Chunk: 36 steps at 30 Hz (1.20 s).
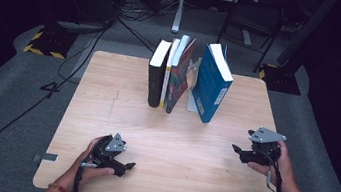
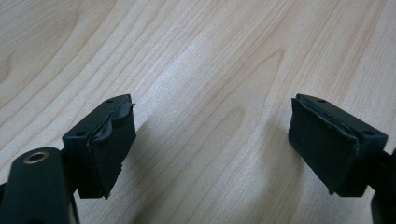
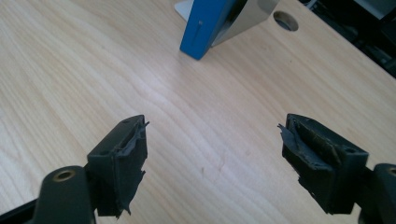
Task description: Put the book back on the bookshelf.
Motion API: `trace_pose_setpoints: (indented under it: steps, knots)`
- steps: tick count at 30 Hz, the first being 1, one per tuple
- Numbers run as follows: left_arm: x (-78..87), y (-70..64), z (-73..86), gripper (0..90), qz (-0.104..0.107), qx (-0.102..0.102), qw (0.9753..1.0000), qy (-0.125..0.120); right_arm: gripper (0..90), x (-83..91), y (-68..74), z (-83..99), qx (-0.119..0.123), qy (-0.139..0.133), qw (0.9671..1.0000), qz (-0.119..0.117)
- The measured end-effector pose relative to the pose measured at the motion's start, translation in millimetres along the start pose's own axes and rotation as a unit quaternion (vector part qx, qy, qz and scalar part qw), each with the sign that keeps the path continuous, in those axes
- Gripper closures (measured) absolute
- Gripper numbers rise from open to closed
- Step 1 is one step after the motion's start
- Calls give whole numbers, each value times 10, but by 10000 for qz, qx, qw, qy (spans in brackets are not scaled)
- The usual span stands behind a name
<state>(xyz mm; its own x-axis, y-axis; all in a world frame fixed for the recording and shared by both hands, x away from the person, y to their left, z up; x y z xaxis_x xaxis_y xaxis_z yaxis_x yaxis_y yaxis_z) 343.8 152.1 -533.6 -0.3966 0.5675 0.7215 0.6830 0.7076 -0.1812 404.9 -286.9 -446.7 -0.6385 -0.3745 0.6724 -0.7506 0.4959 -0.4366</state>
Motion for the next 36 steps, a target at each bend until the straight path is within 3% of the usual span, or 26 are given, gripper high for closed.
trace_pose_setpoints:
  steps: [6,15,16,20,22,24,30,36]
  knots:
    - [0,1,0,151,1,-1,10000,-1,223,-11,87,195,68,110,9999,-37]
    - [0,0,0,151,1,2,10000,0,223,4,231,595,-150,90,9995,-256]
    - [0,0,0,151,2,2,10000,0,222,7,248,704,-257,73,9992,-299]
    - [0,-1,0,151,-5,7,10000,-2,222,21,254,838,-392,51,9987,-323]
    - [0,-3,1,151,-11,16,10000,-7,222,32,257,999,-644,-12,9970,-418]
    - [1,-2,2,151,-15,16,10000,-4,221,29,259,1047,-698,-16,9966,-438]
    - [0,-2,2,151,-8,22,10000,-5,212,12,262,1231,-1297,-304,9895,-567]
    - [2,-5,5,151,-20,32,10000,-4,199,19,258,1247,-1353,-263,9890,-532]
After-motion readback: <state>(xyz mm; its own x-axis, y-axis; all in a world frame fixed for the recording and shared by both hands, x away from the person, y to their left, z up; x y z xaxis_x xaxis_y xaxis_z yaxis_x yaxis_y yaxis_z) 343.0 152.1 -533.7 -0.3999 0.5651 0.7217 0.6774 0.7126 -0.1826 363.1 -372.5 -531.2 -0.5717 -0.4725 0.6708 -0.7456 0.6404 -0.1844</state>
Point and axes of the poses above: each handheld gripper's, and its own axes: x roughly backward along the jaws, z roughly out of its underside, y roughly to its left, the point moved 4 cm from there along -x, roughly forward along the jaws, and after that the axes turned 14 degrees about x, right-handed, at the moved point
